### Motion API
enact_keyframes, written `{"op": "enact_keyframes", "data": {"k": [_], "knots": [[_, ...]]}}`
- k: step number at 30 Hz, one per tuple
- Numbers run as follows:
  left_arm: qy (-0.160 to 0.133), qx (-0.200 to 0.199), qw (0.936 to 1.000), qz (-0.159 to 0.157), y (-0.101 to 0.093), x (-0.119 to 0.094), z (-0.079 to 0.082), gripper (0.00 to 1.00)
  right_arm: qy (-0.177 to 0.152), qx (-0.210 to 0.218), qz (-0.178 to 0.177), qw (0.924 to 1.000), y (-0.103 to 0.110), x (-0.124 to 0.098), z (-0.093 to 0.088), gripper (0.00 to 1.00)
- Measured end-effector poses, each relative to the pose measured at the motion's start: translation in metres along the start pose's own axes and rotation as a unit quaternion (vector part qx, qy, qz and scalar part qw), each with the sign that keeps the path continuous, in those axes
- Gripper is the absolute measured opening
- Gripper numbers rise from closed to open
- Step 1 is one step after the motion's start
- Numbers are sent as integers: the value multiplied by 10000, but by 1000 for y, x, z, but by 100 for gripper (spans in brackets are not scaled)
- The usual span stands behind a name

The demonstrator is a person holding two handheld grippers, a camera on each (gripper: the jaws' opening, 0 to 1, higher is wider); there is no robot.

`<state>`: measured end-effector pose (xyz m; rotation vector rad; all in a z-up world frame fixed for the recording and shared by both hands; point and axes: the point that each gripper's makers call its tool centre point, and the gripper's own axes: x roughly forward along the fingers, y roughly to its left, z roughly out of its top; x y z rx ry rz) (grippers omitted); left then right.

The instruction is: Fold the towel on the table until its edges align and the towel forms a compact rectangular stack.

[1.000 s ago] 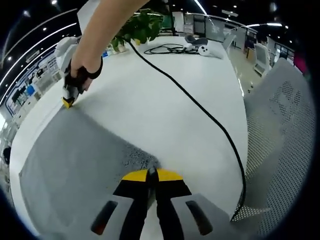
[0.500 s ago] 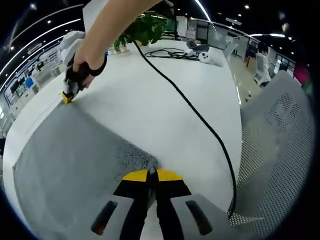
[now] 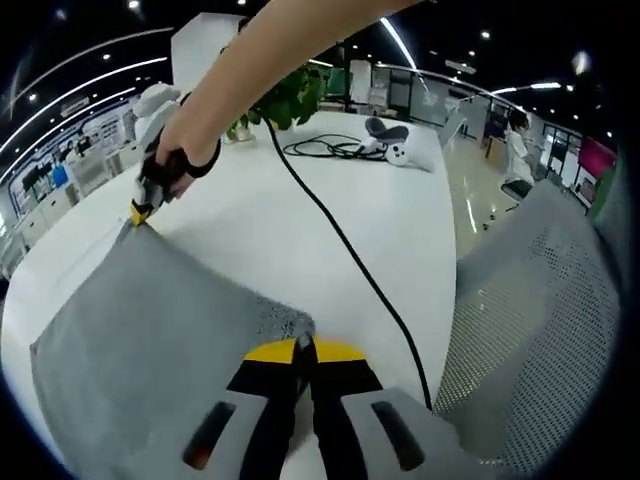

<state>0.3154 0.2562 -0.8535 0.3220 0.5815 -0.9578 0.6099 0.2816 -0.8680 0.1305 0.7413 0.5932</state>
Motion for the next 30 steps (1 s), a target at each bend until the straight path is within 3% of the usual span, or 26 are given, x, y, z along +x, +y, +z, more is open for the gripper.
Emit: {"op": "enact_keyframes", "data": {"k": [11, 30], "knots": [[-492, -17, 9988, 43, -8, -18, 29, 4, -203, 126, -43, 9997, 7, -28, 19, 0], [-911, -238, 9948, 381, -2, -53, 46, 4, -454, 237, -11, 9987, 29, -44, 45, 0]]}}
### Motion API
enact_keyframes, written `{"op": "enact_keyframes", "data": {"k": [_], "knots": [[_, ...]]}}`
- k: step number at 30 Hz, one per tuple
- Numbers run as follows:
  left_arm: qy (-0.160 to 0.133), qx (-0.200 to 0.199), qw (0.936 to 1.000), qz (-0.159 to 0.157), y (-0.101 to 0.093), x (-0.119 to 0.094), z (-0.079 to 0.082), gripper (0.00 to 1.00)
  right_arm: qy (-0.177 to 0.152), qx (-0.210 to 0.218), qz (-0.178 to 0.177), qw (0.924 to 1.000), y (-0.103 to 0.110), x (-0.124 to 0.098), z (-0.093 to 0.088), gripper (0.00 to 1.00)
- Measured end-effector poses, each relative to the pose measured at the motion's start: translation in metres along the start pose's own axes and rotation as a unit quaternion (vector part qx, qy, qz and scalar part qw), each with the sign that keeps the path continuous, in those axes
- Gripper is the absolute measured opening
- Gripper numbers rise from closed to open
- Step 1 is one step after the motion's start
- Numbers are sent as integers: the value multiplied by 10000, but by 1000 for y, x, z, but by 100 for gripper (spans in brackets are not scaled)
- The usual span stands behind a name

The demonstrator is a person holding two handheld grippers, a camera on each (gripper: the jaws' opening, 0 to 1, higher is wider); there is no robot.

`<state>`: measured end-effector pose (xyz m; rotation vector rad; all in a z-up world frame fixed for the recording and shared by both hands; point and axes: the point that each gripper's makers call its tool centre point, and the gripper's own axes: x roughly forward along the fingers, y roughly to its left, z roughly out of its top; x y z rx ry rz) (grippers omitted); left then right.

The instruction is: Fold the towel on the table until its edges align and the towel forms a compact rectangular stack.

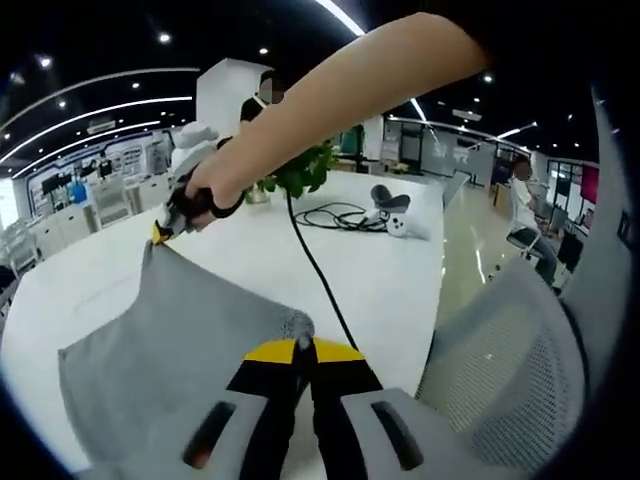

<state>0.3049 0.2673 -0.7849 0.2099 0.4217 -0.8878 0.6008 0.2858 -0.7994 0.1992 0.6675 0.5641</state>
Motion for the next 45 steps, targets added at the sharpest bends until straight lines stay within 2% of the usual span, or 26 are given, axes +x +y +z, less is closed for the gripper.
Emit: {"op": "enact_keyframes", "data": {"k": [3, 5, 10, 16, 33, 45], "knots": [[-8, -23, 10000, 72, 3, -5, 1, 4, -23, -37, 36, 10000, 8, 1, 4, 0], [137, -39, 9997, 202, 7, -8, -3, 4, -28, -44, 51, 10000, 13, 1, 6, 0], [146, -214, 9987, 438, 12, -21, -5, 4, -48, -71, 114, 9999, 26, 2, 10, 0], [59, -556, 9959, 715, 24, -41, -7, 3, -59, -133, 206, 9997, 45, 6, 14, 0], [-109, -1026, 9866, 1262, 52, -89, -15, 3, -60, -336, 543, 9979, 108, 25, 24, 0], [90, -1545, 9752, 1581, 84, -124, -48, 3, 24, -432, 718, 9965, 144, 47, 20, 0]]}}
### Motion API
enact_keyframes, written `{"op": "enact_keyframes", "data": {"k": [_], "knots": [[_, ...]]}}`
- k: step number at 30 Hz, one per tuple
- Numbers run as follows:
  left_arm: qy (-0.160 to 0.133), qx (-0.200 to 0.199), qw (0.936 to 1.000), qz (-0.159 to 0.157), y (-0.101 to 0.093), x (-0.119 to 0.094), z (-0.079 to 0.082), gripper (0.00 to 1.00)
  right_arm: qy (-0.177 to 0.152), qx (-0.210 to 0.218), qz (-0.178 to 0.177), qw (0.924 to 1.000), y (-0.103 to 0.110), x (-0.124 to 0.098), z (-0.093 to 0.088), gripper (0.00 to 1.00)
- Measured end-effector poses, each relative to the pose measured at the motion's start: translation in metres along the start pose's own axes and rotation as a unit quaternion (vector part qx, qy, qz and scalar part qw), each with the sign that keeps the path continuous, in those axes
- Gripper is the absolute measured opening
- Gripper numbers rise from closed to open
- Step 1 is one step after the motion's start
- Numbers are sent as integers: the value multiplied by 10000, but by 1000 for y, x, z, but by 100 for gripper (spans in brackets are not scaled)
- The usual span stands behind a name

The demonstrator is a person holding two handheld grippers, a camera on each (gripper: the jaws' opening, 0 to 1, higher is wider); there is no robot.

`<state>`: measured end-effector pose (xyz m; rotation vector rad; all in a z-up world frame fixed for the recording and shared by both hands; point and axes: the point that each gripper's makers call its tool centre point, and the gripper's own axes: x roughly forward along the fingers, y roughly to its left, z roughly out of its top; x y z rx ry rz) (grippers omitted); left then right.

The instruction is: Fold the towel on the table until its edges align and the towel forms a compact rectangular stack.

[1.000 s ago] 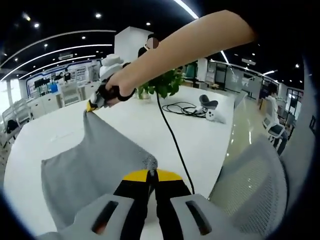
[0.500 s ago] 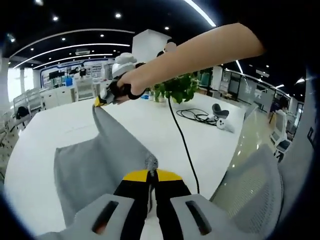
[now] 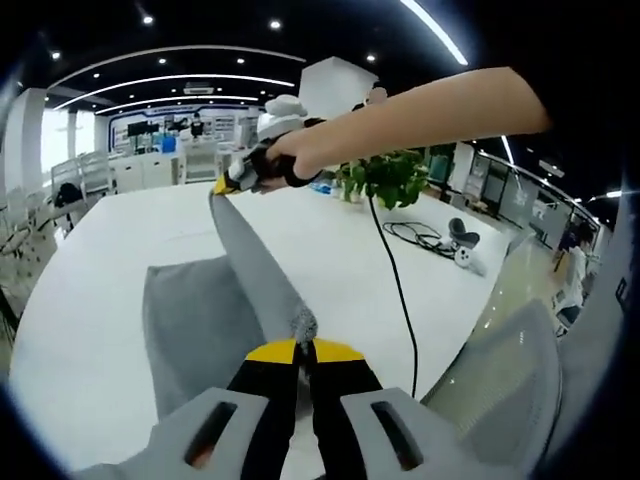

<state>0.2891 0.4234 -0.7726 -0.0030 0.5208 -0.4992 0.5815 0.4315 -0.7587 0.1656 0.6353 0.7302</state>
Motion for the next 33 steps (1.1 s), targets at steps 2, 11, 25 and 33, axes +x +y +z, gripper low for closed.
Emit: {"op": "enact_keyframes", "data": {"k": [2, 11, 25, 33], "knots": [[34, -76, 10000, 52, 7, -3, -3, 3, 13, 5, 28, 10000, 5, 5, -1, 0], [61, -352, 9991, 228, 26, -13, -16, 3, 119, -41, 113, 9999, 20, 29, -4, 0], [-21, -711, 9962, 512, 53, -30, -30, 3, 229, -121, 207, 9995, 36, 59, -7, 0], [21, -1047, 9924, 645, 74, -33, -48, 3, 339, -128, 235, 9991, 43, 78, -19, 0]]}}
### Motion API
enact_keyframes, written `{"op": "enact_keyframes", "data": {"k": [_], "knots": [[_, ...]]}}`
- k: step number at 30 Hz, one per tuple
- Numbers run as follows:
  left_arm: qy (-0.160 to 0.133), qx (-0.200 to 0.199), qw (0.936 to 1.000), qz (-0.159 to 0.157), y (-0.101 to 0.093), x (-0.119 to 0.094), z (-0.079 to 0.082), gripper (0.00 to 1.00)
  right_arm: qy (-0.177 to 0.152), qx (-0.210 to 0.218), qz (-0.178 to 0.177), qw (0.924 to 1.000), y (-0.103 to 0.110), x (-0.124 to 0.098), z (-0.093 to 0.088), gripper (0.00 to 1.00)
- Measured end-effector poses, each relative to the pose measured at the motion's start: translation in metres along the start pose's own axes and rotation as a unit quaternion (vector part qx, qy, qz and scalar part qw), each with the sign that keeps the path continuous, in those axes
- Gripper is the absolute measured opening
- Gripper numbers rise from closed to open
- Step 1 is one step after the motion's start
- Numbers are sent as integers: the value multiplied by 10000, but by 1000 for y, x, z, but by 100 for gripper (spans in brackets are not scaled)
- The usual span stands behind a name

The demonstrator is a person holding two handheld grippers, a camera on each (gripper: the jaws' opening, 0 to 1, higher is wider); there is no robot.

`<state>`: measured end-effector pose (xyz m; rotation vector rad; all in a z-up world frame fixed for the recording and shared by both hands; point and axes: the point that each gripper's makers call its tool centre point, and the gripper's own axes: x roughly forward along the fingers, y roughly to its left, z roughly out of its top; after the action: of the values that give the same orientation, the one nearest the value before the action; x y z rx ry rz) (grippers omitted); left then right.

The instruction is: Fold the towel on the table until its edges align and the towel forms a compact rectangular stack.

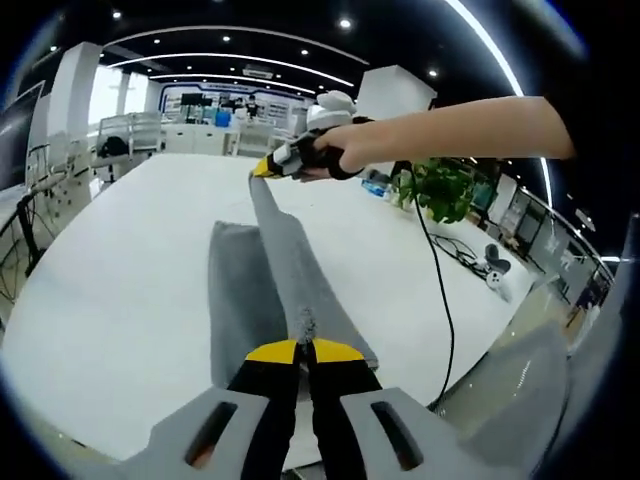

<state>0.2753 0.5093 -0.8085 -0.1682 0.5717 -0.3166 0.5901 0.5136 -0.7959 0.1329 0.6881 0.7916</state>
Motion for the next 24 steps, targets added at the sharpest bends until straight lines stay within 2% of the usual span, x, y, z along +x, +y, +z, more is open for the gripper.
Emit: {"op": "enact_keyframes", "data": {"k": [12, 15, 22, 24], "knots": [[323, -653, 9972, 141, 32, 14, -35, 3, 320, 21, -39, 9995, -3, 36, -35, 0], [335, -758, 9965, 148, 33, 14, -37, 3, 368, 26, -13, 9993, 0, 45, -39, 0], [248, -1358, 9903, 169, 43, 18, -47, 3, 455, 73, 3, 9989, 1, 61, -48, 0], [275, -1416, 9894, 193, 46, 19, -50, 3, 496, 31, -32, 9988, 1, 66, -53, 0]]}}
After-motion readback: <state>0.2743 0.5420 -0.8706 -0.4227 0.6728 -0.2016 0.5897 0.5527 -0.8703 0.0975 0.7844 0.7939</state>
